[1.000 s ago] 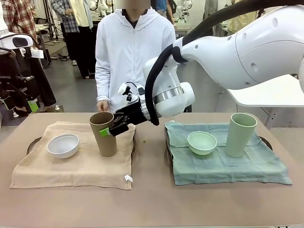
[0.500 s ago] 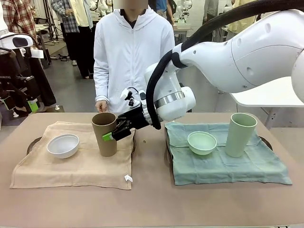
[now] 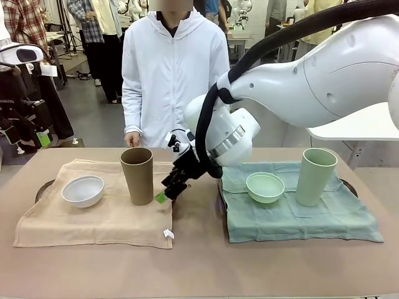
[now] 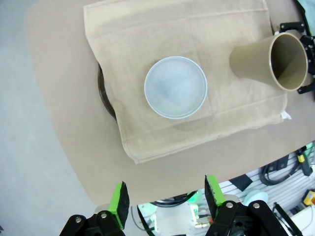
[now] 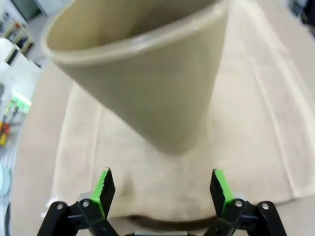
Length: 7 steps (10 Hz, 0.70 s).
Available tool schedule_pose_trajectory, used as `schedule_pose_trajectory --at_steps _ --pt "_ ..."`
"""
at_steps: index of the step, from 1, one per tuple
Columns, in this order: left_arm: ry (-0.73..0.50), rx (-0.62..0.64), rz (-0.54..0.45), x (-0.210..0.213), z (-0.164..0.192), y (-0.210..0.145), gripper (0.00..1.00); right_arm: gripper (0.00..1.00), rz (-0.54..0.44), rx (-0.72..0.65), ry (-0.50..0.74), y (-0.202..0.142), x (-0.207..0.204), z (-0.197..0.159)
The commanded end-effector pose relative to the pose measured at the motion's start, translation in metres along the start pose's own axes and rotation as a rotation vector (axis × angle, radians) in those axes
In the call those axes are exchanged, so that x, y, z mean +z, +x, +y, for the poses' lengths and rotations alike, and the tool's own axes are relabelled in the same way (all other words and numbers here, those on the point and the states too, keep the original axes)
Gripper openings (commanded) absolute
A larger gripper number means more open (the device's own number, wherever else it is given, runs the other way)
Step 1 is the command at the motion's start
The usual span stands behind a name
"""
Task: Set up a tray with a mat and arrange the tableware.
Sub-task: Place the Picnic Bowl and Reusable plastic cup back onto the Handle tray in front of the human's position.
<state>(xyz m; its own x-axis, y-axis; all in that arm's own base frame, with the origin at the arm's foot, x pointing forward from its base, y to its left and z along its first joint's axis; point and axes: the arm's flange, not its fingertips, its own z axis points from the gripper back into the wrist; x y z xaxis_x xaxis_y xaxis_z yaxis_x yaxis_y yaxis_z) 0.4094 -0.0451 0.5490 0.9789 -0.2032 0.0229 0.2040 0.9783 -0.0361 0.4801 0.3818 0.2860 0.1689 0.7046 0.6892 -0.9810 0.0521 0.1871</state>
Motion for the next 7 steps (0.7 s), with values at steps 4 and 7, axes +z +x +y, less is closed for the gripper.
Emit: schedule_pose_trajectory --at_steps 4,7 --pt "0.006 -0.002 -0.003 0.001 0.0 -0.001 0.81 1.0 0.173 0.081 -0.139 0.107 0.098 0.055" --pt "0.006 -0.002 -0.003 0.001 0.0 -0.001 0.81 1.0 0.303 -0.056 -0.198 0.124 0.146 0.085"
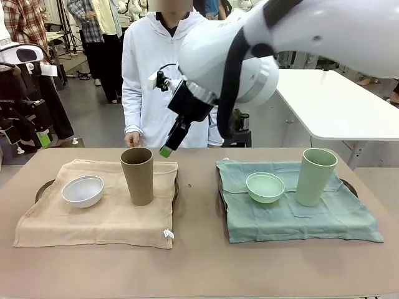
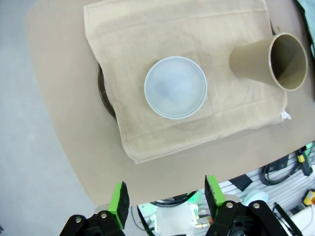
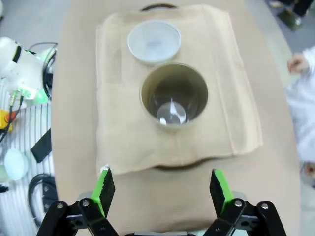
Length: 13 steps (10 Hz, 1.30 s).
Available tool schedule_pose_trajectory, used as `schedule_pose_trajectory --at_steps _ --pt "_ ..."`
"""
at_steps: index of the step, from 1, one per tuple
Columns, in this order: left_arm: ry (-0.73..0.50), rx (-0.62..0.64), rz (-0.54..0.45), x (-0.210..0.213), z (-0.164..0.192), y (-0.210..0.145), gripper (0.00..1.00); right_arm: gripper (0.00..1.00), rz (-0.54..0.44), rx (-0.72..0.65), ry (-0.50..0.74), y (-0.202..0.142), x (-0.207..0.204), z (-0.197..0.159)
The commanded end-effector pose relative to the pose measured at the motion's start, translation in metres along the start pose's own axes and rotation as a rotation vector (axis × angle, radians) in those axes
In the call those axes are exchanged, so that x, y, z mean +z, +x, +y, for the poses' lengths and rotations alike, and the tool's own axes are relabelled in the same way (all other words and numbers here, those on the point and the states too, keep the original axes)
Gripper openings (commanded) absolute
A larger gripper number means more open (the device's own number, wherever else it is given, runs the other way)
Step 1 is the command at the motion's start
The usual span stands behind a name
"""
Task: Set up a tray with a mat and arrange the tableware.
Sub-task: Place the Picnic Bowl and Reusable plastic cup back onto the Handle tray in front of the human's position.
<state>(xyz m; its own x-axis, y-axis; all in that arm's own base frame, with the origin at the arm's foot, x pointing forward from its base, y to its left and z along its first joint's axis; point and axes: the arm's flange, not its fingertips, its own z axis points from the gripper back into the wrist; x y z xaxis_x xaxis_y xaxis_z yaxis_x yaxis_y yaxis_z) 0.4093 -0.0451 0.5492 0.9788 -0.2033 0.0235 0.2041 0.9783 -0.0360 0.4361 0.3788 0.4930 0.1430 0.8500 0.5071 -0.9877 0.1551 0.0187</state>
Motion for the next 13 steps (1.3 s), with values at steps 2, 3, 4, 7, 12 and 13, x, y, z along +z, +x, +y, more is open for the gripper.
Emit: schedule_pose_trajectory --at_steps 2,3,4,7,12,13 --pt "0.006 -0.002 -0.002 0.001 0.0 -0.001 0.81 1.0 0.175 -0.216 -0.048 -0.019 0.044 0.012" --pt "0.006 -0.002 -0.002 0.001 0.0 -0.001 0.81 1.0 0.215 -0.28 -0.081 -0.025 0.067 0.016" --pt "0.006 -0.002 -0.002 0.001 0.0 -0.001 0.81 1.0 0.247 -0.354 -0.104 -0.028 0.087 0.021" --pt "0.006 -0.002 -0.002 0.001 0.0 -0.001 0.81 1.0 0.276 -0.445 -0.123 -0.035 0.116 0.041" --pt "0.006 -0.002 -0.002 0.001 0.0 -0.001 0.81 1.0 0.246 -0.391 -0.121 -0.034 0.11 0.027" --pt "0.006 -0.002 -0.002 0.001 0.0 -0.001 0.81 1.0 0.246 -0.391 -0.121 -0.034 0.11 0.027"
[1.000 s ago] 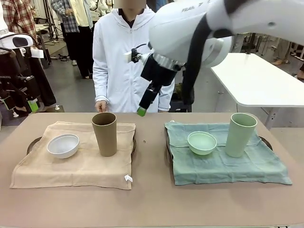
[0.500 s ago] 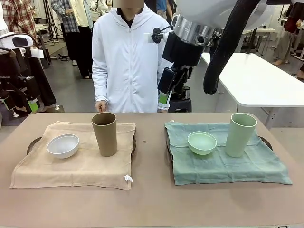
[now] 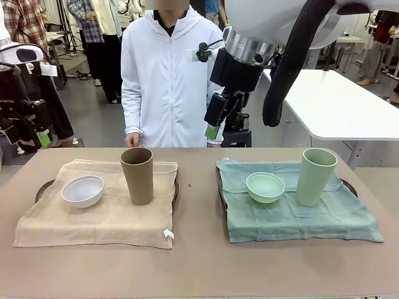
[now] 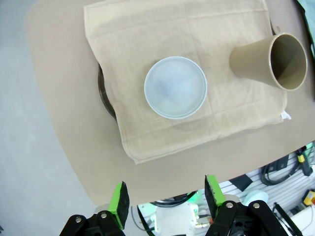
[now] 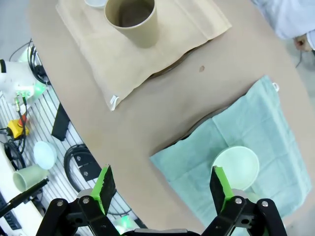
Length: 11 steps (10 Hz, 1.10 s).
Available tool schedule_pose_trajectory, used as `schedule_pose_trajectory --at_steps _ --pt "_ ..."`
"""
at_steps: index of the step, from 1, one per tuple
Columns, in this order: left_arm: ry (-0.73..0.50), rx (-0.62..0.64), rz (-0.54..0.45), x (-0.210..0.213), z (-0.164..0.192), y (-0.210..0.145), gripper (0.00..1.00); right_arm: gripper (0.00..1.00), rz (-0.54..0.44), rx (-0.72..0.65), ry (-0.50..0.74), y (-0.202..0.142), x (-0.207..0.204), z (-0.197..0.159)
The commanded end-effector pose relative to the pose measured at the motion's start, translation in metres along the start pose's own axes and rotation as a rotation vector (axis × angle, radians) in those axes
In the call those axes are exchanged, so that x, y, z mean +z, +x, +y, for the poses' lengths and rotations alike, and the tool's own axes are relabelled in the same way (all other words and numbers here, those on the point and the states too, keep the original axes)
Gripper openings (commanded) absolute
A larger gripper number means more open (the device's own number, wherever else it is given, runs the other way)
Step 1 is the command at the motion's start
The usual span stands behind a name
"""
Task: Set up a tray with a mat and arrange the tableware.
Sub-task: Place the Picnic Bowl and Reusable plastic cup back onto the Handle tray in front of the human's position.
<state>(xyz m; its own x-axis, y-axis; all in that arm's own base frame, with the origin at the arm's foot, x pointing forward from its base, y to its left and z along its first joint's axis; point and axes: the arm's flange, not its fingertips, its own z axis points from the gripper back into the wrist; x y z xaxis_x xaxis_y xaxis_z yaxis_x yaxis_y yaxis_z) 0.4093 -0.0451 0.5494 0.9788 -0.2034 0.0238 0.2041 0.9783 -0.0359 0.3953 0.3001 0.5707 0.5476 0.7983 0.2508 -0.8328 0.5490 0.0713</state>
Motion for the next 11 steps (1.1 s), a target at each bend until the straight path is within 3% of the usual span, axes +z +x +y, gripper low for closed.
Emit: schedule_pose_trajectory --at_steps 1,11 --pt "0.006 -0.002 -0.002 0.001 -0.0003 -0.0013 0.81 1.0 -0.011 0.023 -0.006 0.0005 0.0008 -0.0023" --pt "0.006 -0.002 -0.002 0.001 -0.0003 -0.0013 0.81 1.0 -0.011 0.023 -0.006 0.0005 0.0008 -0.0023"
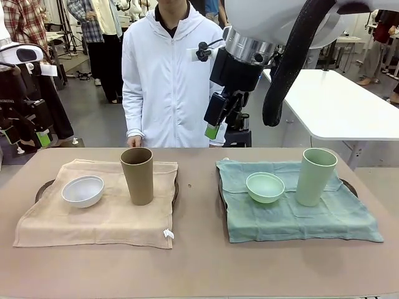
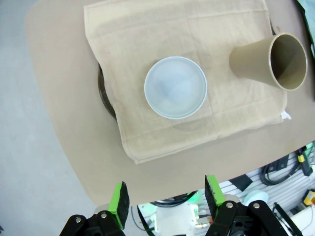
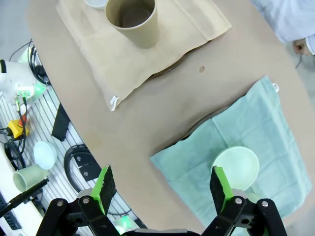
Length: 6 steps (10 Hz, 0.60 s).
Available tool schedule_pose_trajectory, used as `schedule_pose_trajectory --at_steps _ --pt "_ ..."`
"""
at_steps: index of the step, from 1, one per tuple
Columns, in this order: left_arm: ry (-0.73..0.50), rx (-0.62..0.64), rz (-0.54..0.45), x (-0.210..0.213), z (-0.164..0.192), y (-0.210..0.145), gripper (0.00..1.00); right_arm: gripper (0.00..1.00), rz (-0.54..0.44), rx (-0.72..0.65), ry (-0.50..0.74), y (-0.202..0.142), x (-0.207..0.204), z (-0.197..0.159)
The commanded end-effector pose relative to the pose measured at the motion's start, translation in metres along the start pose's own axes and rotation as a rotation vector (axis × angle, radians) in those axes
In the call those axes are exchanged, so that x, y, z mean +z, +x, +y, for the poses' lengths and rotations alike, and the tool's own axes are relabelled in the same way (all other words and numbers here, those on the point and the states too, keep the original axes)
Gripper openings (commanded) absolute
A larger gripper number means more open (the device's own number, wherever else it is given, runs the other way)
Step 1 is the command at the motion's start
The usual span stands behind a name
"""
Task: Set up a tray with a mat and arrange the tableware.
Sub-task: Place the Picnic Bowl and Reusable plastic cup back onto the Handle tray in front of the human's position.
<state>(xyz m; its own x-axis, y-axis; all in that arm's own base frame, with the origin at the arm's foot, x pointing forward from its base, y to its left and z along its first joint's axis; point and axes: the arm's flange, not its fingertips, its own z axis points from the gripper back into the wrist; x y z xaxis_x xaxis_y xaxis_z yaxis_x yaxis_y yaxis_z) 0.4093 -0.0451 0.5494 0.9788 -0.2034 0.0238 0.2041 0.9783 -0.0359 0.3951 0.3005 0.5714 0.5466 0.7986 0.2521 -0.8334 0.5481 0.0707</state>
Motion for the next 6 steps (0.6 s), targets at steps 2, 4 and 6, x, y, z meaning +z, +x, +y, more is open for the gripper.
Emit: schedule_pose_trajectory --at_steps 2,4,6 --pt "0.006 -0.002 -0.002 0.001 -0.0003 -0.0013 0.81 1.0 -0.01 0.022 -0.006 0.0001 0.0001 -0.0028" --pt "0.006 -0.002 -0.002 0.001 -0.0003 -0.0013 0.81 1.0 -0.01 0.022 -0.006 0.0001 0.0001 -0.0028" --pt "0.006 -0.002 -0.002 0.001 -0.0003 -0.0013 0.81 1.0 -0.01 0.022 -0.006 0.0001 0.0001 -0.0028"
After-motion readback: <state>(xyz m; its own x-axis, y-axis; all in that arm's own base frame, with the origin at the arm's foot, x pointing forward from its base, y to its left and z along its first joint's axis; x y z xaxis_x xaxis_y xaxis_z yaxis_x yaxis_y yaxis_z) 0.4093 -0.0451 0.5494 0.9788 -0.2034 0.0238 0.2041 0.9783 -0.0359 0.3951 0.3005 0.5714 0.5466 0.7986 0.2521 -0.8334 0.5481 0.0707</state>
